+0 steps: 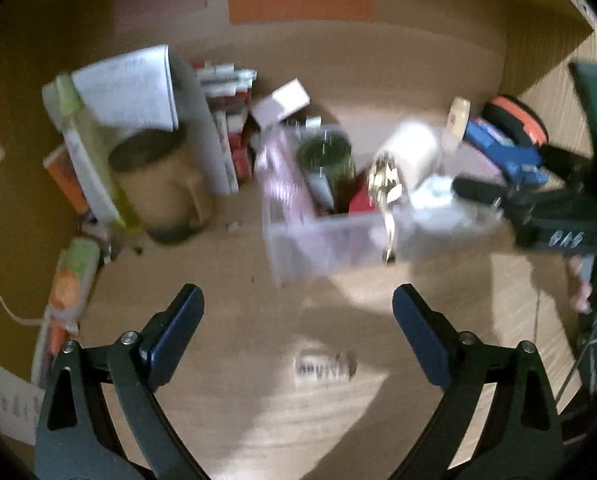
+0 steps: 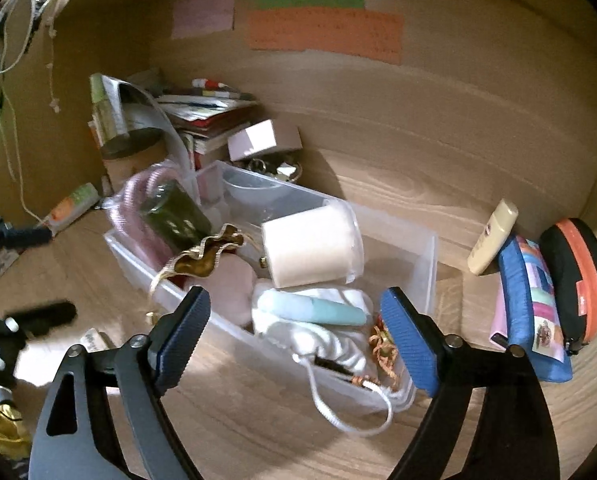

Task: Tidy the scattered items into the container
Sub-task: 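Grasp the white eraser on the table with the left tool, then carry the white eraser into the bin and open the left tool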

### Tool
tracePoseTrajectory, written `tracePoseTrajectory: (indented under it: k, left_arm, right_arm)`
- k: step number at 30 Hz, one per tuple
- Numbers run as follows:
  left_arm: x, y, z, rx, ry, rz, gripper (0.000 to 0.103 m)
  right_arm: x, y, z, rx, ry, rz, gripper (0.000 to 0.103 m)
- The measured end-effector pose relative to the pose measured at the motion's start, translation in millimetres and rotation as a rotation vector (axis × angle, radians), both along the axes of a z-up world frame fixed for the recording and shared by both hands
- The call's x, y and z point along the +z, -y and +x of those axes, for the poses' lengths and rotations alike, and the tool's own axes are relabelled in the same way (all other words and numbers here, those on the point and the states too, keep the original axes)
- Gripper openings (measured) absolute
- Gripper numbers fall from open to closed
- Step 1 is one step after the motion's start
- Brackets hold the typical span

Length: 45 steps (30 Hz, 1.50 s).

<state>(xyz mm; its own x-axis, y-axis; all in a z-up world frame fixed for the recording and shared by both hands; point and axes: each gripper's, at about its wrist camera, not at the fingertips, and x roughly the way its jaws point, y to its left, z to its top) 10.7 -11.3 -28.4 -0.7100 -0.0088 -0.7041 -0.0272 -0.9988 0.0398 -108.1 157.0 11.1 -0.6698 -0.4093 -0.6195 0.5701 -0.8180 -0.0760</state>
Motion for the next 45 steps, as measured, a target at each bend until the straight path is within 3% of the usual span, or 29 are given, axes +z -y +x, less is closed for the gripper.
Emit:
tracePoseTrajectory:
  k: [5,10,12,18,26,33,40,45]
  left_arm:
    - [-39,0,-2,-0.006,0.108,0.016,0.096]
    - [-55,1,-4,-0.029,0.167,0.065,0.093]
    - [-57,-1,-3,-0.027,0.173,0.062,0.076]
    - [-60,-3,-3,-0.016,0.164,0.040,0.040]
    - [-51,-1,-1,-0.025,0.145,0.072,0.040]
    - [-13,-10,-6,-0.057,0.034,0.092,0.040]
    - [23,-32,-27,-0.154,-0.049,0.118,0.040]
    - [31,-43,-52,-0.212,-0.040,0.157,0.040]
  right_arm:
    - [1,-1,16,0.003,-0.024,0.011,0.094]
    - [-3,-2,22,-0.003,-0.007,0.022,0.094]
    - [-5,-2,24,0.002,0.008,0.016,0.094]
    - [-7,2,28,0.012,0.008,0.026,0.094]
    - [-8,1,31,0.010,0.011,0.024,0.094]
    - [-10,-3,29,-0.001,0.032,0.018,0.094]
    - [-9,-12,35,-0.014,0.023,0.011,0.094]
    - [-10,-20,31,-0.042,0.026,0.013,0.094]
